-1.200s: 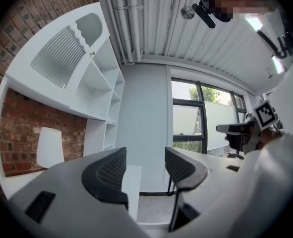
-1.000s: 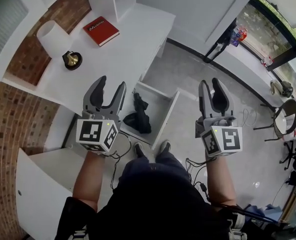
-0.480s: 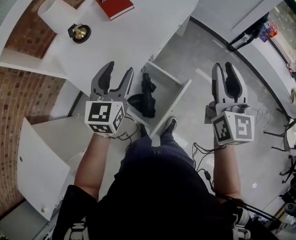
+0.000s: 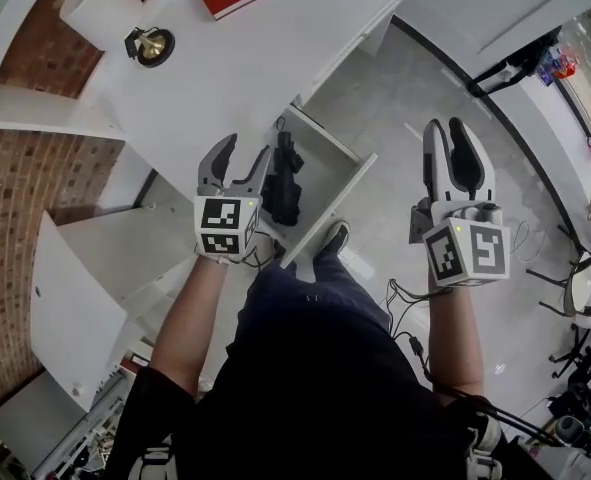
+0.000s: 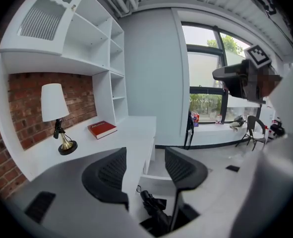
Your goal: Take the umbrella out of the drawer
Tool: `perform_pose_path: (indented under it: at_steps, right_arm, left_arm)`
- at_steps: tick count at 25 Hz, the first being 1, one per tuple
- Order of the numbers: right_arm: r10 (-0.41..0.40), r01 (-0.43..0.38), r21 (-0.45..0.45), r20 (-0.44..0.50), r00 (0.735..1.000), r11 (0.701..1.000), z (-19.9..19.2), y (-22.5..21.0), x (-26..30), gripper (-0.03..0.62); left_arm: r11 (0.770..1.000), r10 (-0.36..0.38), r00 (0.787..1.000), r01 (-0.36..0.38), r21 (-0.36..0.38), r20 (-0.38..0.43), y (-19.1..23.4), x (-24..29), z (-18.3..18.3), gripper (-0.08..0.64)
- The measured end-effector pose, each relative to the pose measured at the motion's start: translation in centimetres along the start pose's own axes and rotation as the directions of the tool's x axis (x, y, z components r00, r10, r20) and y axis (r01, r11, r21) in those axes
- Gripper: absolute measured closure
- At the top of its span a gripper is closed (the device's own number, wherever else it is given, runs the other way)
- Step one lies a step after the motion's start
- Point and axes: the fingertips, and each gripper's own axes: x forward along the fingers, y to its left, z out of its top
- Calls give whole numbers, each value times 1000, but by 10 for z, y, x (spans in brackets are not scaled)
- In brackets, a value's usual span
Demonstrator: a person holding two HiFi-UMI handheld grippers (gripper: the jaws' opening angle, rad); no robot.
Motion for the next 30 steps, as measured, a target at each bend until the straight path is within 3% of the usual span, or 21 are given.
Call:
perform_pose_path:
  at_steps: [5, 11, 19, 30]
  right_arm:
    - [33, -33, 19, -37, 999, 999, -25, -13, 12, 471]
    - [48, -43, 50, -100, 994, 998, -65, -11, 22, 471]
    - [-21, 31, 54, -175, 984, 998, -107, -8, 16, 476]
    - [-47, 64, 58, -252, 967, 996, -150, 6, 12, 479]
  left_arm:
    - [1000, -2, 998, 2, 5, -67, -13, 15, -33, 319]
    - [997, -74, 978, 71, -24, -196, -30, 33, -91, 319]
    - [986, -165, 923, 142, -92, -348, -44, 70, -185, 319]
    - [966, -212, 826, 97, -238, -523, -55, 101, -292, 318]
